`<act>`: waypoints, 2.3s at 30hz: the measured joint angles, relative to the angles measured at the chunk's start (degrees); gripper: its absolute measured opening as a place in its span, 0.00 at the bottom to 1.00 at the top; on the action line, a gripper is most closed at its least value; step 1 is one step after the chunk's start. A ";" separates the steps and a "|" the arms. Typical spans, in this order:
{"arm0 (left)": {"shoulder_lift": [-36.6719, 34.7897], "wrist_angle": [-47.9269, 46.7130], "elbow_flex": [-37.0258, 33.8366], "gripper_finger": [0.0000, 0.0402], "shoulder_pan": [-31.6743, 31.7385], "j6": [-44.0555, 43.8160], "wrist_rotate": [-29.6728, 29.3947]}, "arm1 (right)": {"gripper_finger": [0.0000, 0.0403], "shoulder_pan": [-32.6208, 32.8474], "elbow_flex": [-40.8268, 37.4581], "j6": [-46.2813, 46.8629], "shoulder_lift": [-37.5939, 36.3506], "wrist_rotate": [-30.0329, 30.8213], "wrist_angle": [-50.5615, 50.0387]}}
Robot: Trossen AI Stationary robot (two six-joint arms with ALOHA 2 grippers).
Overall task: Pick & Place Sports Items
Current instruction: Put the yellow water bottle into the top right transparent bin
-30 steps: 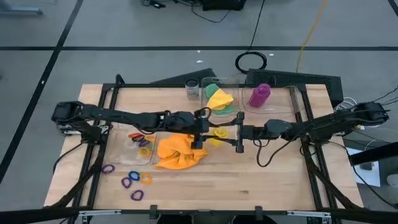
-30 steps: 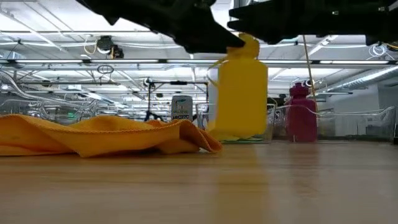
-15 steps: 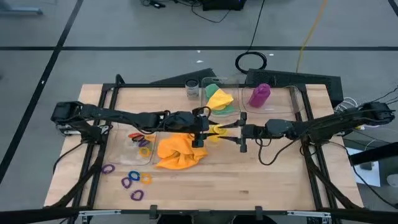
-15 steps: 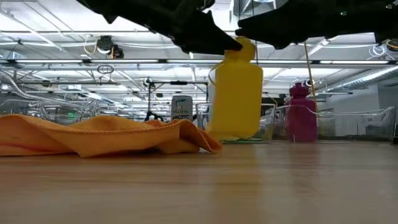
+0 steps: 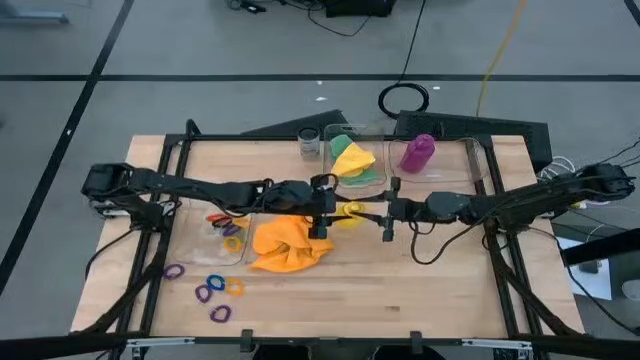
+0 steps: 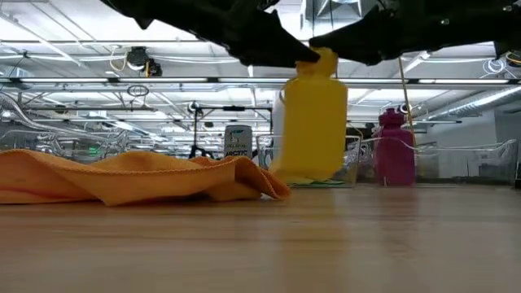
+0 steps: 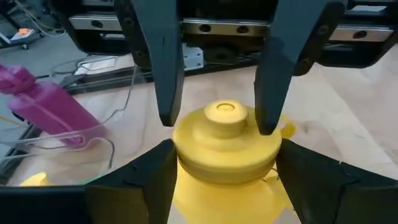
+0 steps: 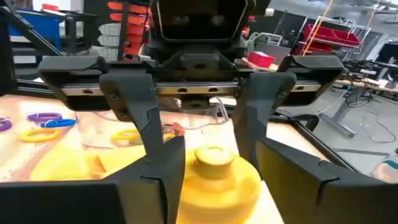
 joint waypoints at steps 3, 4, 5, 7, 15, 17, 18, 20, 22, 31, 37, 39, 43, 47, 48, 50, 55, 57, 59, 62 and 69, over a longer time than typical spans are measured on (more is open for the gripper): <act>0.00 0.09 0.00 0.49 0.01 0.01 0.00 | 0.36 0.00 0.00 -0.07 0.00 0.00 -0.03; 0.00 0.09 0.00 0.49 0.01 0.03 -0.01 | 0.36 0.00 0.00 -0.07 0.00 0.00 -0.10; 0.00 0.09 0.00 0.49 0.01 0.04 0.01 | 0.36 0.00 0.01 -0.07 0.00 0.00 -0.16; 0.00 0.11 0.00 0.49 0.01 0.04 -0.01 | 0.35 0.00 0.00 -0.07 0.00 -0.02 -0.24; 0.00 0.13 -0.02 0.49 0.06 0.03 -0.16 | 0.17 0.00 0.00 -0.07 0.00 -0.13 -0.44; 0.00 0.09 -0.04 0.49 0.06 0.08 -0.15 | 0.11 0.00 0.00 -0.07 0.00 -0.11 -0.44; 0.00 0.09 -0.04 0.49 0.06 0.20 -0.14 | 0.08 0.00 0.00 -0.07 0.00 -0.09 -0.45; 0.00 0.06 -0.04 0.49 0.06 0.20 -0.16 | 0.04 0.00 0.00 -0.31 0.00 -0.06 -0.44; -0.02 0.06 -0.05 0.49 0.06 0.20 -0.19 | 0.04 0.00 0.00 -0.56 0.00 -0.04 -0.44; -0.04 0.11 -0.07 0.49 0.06 -0.44 -0.14 | 0.04 0.00 0.00 -0.66 0.00 -0.04 -0.40; -0.04 0.11 -0.07 0.49 0.06 -1.44 -0.12 | 0.04 0.00 0.00 -0.66 0.00 -0.04 -0.42; -0.04 0.20 -0.07 0.52 0.06 -1.53 -0.11 | 0.04 0.00 0.00 -0.66 0.00 -0.04 -0.39; -0.08 1.25 -0.06 0.64 0.05 -1.93 0.19 | 0.04 0.00 -0.01 -0.97 -0.55 0.03 -1.00; -0.20 1.68 -0.02 0.75 -0.01 -1.75 0.29 | 0.04 -0.02 -0.04 -0.76 -2.48 0.11 -2.80; -0.20 1.74 -0.02 0.77 -0.01 -1.73 0.27 | 0.04 -0.02 -0.04 -0.41 -3.14 0.15 -3.52; -0.20 2.02 -0.02 0.81 0.00 -1.73 0.27 | 0.04 -0.02 -0.04 0.41 -4.37 0.62 -5.56; -1.62 0.44 -0.02 0.87 0.01 -1.84 0.22 | 0.04 0.61 -0.04 0.79 -8.52 5.99 -11.40; -2.91 -1.07 -0.02 0.89 0.01 -2.42 0.18 | 0.04 1.20 -0.04 0.79 -10.44 8.15 -14.14; -4.21 -2.61 -0.02 0.90 0.01 -3.29 0.05 | 0.04 1.94 -0.04 0.81 -12.75 10.06 -16.66; -5.53 -5.35 -0.02 0.91 0.01 -4.10 0.03 | 0.04 3.30 -0.04 1.19 -16.26 14.05 -19.90; -6.03 -6.41 -0.02 0.91 0.01 -4.55 0.02 | 0.04 5.74 -0.04 1.68 -25.93 25.65 -26.03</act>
